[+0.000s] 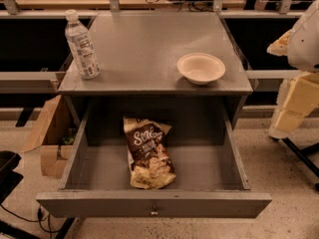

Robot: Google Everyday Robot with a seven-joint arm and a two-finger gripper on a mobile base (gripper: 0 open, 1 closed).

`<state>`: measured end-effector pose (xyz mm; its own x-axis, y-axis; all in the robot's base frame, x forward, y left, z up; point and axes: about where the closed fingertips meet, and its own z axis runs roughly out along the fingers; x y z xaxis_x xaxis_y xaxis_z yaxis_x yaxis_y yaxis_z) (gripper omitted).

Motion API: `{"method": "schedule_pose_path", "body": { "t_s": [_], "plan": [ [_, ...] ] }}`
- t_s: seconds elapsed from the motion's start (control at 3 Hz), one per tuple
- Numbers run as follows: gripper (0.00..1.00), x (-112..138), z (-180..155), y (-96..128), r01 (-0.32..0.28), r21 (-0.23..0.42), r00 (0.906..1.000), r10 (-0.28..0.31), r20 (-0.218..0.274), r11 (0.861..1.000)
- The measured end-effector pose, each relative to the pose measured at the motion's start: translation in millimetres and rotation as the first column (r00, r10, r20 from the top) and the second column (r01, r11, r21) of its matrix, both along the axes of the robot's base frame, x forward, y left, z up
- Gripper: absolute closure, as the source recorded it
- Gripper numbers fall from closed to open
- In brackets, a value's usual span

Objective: Pick brown chip bag from top drawer and place on counter

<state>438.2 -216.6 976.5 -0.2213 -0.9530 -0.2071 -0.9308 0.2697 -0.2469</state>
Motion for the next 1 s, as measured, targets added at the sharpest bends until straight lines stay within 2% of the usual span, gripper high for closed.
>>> {"method": "schedule_pose_path", "body": {
  "t_s": [0.33,0.67,1.0],
  "plan": [
    [0.0,0,0,0,0.0,0.0,1.0,0.0,0.0,1.0],
    [0.0,5,-32,15,0.006,0.007,0.9995,-0.006,-0.03,1.0],
    [0.0,12,-94,47,0.053,0.048,0.9956,-0.049,-0.08,0.997]
  ]
}}
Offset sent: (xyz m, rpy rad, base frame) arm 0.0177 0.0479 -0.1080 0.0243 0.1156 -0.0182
